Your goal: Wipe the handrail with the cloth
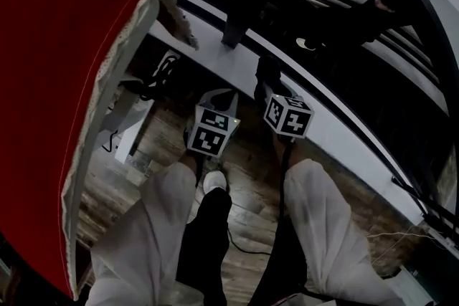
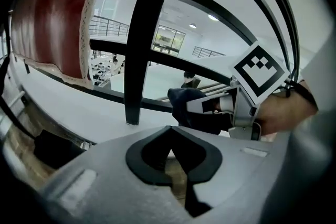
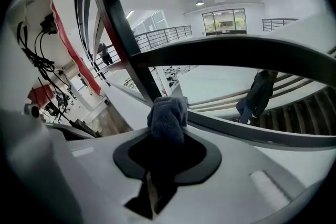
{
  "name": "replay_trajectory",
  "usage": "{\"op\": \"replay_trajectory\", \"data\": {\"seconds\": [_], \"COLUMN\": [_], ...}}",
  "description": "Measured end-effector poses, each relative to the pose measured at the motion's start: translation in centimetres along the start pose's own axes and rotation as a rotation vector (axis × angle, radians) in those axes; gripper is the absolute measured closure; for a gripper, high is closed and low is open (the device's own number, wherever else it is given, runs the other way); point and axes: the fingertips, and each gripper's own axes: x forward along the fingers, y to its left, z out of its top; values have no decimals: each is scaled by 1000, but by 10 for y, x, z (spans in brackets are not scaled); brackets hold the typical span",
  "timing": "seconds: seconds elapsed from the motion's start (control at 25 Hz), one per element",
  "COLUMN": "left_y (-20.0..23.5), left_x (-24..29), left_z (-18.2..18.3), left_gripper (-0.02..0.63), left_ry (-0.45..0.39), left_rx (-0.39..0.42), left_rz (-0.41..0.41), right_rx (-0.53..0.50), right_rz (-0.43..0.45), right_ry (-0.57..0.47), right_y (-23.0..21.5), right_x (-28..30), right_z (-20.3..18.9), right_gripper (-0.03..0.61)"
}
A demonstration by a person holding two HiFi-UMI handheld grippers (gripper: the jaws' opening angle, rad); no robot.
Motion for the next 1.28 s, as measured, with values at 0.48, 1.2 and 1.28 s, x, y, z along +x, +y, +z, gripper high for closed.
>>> {"op": "replay_trajectory", "data": {"seconds": [0.48, 1.2, 1.28], "left_y": [33, 32, 26], "left_x": [12, 16, 15], "left_z": [8, -3, -4], "left_gripper": [611, 611, 611], "left_ry": [-31, -28, -4], "left_rx": [-31, -14, -9], "left_rz": [28, -4, -4], "right_rx": [30, 90, 94], "right_rz": [40, -18, -26], "right_ry": [-45, -16, -13], "right_y": [11, -14, -22], "right_x": [69, 92, 84], "right_z": [26, 20, 17], "right_gripper": [495, 495, 495]}}
